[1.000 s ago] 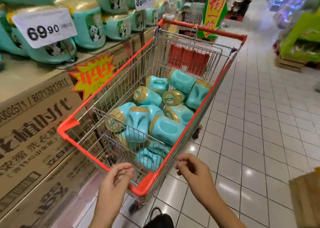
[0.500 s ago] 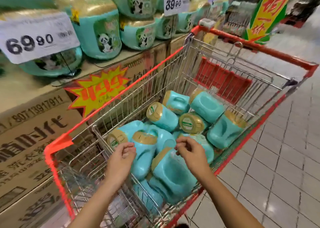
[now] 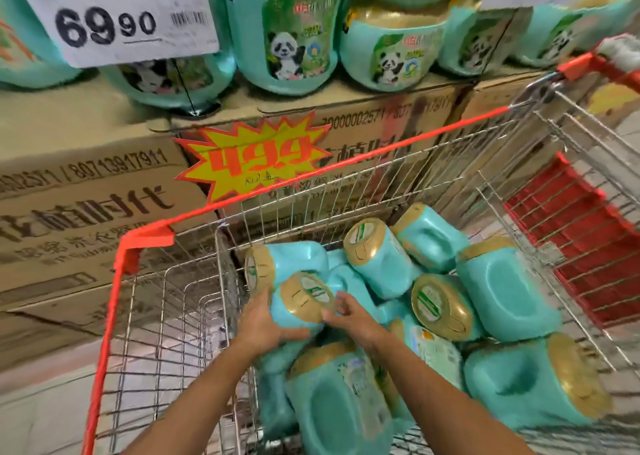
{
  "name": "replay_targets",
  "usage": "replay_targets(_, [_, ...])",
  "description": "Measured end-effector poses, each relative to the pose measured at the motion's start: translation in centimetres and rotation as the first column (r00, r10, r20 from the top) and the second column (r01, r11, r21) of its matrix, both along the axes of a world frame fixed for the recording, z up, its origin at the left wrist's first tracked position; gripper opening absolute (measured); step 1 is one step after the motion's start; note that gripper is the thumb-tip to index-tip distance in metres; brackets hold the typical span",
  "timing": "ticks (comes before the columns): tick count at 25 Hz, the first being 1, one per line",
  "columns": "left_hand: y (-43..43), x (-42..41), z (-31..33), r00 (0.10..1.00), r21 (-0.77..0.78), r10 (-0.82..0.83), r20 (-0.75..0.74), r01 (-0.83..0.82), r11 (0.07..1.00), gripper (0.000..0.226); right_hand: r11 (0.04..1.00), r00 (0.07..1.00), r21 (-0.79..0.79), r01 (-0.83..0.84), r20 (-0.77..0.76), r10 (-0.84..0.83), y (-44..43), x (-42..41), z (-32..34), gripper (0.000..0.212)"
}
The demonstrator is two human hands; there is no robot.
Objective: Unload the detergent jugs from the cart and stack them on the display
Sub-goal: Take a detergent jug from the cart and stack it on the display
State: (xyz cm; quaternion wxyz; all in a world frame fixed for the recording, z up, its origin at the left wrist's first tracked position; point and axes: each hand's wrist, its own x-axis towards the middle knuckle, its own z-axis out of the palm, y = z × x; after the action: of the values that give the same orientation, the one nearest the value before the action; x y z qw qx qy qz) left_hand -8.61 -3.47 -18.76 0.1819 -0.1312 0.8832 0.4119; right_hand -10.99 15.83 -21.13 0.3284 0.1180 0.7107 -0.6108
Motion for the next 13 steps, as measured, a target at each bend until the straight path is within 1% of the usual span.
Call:
replay_targets(2, [-0.2, -0.1, -0.8, 0.999, 0.008, -0.043, 0.006, 0.043, 0.999, 0.119, 0.999, 0.998, -0.020, -0.034, -0.048, 0.033, -0.2, 0.0, -0.4, 0.035])
replay_targets(3, [-0.2, -0.1, -1.2, 1.000, 0.035, -0.022, 0.009, 0.022, 0.999, 0.121, 0.999, 0.996, -0.001, -0.034, -0.083, 0.034, -0.4, 0.1, -0.4, 0.025])
replay_targets(4, [-0.2, 0.0, -1.5, 1.000, 0.049, 0.007, 0.008, -0.007, 0.999, 0.121, 1.000, 0.994, 0.012, -0.008, -0.111, 0.010, -0.5, 0.4, -0.4, 0.022])
replay_targets(5, [-0.1, 0.1, -1.5, 1.000, 0.044, 0.024, 0.004, -0.024, 0.999, 0.121, 0.999, 0.991, 0.013, 0.029, -0.130, -0.027, -0.6, 0.6, -0.3, 0.024])
replay_targets(6, [0.1, 0.3, -1.4, 1.000, 0.012, 0.026, -0.013, -0.025, 1.000, 0.119, 0.998, 0.988, -0.021, 0.054, -0.141, -0.056, -0.7, 0.8, 0.1, 0.025])
replay_targets(8, [0.5, 0.8, -0.8, 0.996, -0.092, 0.004, -0.093, -0.013, 0.996, 0.111, 0.996, 0.982, -0.065, 0.056, -0.176, -0.066, -0.8, 1.3, 1.1, 0.025])
replay_targets(9, [0.7, 0.9, -0.2, 0.991, -0.122, 0.000, -0.136, -0.017, 0.992, 0.111, 0.996, 0.976, -0.050, 0.072, -0.201, -0.081, -0.7, 1.5, 1.7, 0.023])
replay_targets(10, [0.8, 1.2, 0.6, 0.985, -0.114, 0.024, -0.169, -0.043, 0.993, 0.112, 0.994, 0.968, -0.030, 0.109, -0.226, -0.113, -0.6, 1.6, 2.3, 0.021])
replay_targets(11, [0.8, 1.4, 1.5, 0.977, -0.073, 0.065, -0.205, -0.082, 0.994, 0.109, 0.988, 0.956, -0.018, 0.151, -0.253, -0.150, -0.4, 1.7, 3.3, 0.024])
replay_targets(13, [0.2, 1.6, 3.6, 0.946, 0.050, 0.184, -0.266, -0.177, 0.983, 0.086, 0.979, 0.929, -0.071, 0.193, -0.307, -0.206, -0.1, 1.7, 5.6, 0.032])
